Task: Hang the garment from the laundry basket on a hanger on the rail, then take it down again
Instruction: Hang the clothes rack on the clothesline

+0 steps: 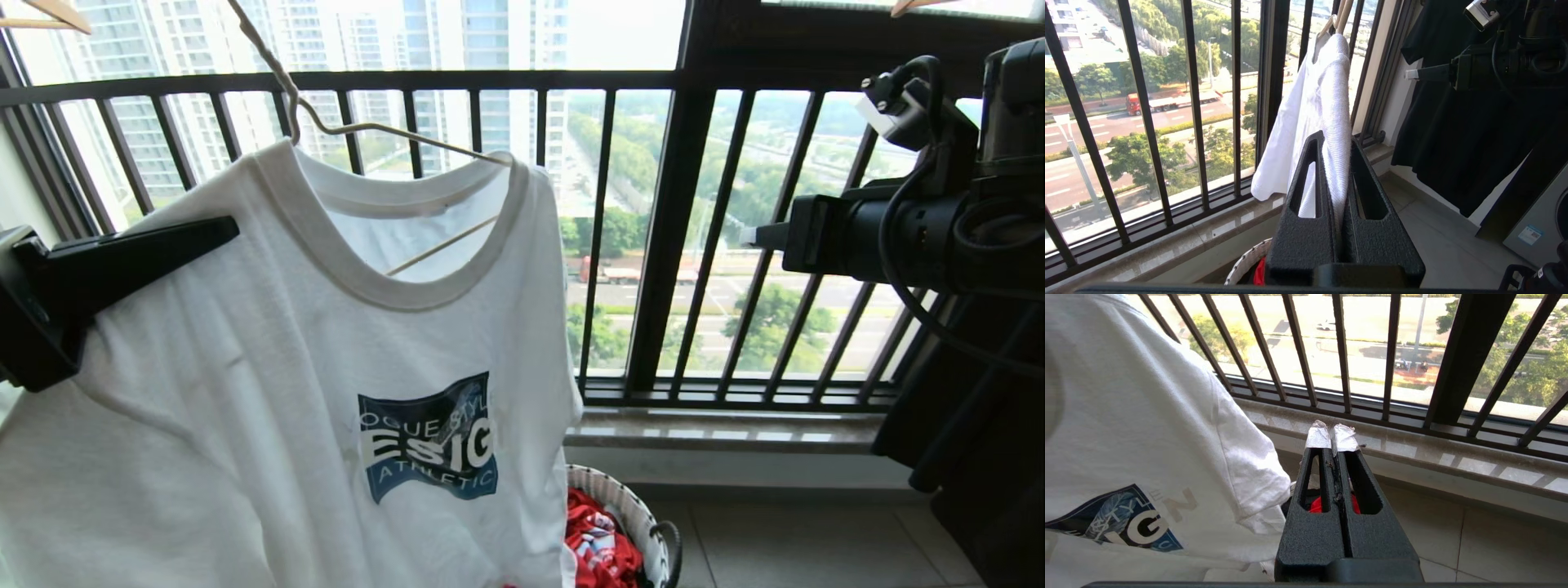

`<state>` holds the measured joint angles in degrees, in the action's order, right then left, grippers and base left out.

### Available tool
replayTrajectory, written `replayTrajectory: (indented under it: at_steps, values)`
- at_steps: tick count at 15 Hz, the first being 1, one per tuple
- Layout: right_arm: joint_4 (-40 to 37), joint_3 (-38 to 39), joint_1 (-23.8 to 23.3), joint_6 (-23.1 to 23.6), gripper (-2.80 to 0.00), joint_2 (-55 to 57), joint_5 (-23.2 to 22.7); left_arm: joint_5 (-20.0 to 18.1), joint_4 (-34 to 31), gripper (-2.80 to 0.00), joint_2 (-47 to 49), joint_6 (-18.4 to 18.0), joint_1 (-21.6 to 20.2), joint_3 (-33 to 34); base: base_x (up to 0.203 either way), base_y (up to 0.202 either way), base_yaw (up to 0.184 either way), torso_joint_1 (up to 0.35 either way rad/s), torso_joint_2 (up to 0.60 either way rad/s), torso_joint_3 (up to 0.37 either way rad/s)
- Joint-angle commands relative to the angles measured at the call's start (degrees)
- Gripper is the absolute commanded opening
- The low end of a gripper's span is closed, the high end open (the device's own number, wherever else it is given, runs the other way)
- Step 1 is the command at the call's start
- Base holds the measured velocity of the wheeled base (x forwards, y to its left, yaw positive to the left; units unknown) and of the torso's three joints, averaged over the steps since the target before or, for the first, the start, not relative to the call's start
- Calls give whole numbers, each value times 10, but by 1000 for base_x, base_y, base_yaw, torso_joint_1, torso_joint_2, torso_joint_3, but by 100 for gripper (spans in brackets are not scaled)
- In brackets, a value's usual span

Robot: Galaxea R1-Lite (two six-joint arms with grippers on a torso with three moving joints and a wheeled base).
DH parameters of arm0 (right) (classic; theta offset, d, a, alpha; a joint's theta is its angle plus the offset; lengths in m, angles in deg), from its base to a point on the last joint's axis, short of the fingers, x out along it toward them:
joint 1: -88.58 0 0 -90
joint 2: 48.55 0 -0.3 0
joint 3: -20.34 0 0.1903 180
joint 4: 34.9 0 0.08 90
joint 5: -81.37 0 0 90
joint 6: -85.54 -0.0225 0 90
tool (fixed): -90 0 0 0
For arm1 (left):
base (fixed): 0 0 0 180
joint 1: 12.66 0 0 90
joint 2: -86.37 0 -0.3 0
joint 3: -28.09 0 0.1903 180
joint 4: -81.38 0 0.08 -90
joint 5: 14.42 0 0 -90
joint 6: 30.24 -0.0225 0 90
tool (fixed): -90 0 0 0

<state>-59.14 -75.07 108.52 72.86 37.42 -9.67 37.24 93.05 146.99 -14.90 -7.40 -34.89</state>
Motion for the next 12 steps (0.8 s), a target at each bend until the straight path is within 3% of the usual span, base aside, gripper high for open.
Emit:
replayTrajectory:
  at_steps: [1,12]
  values:
    - [0,0,0,-1,-280,1,0,-2,2,-280,0,1,1,1,0,0,0,153,-463,-317]
    - [0,4,1,0,-280,1,-1,-9,-2,-280,-12,0,3,5,0,0,0,192,-497,-303]
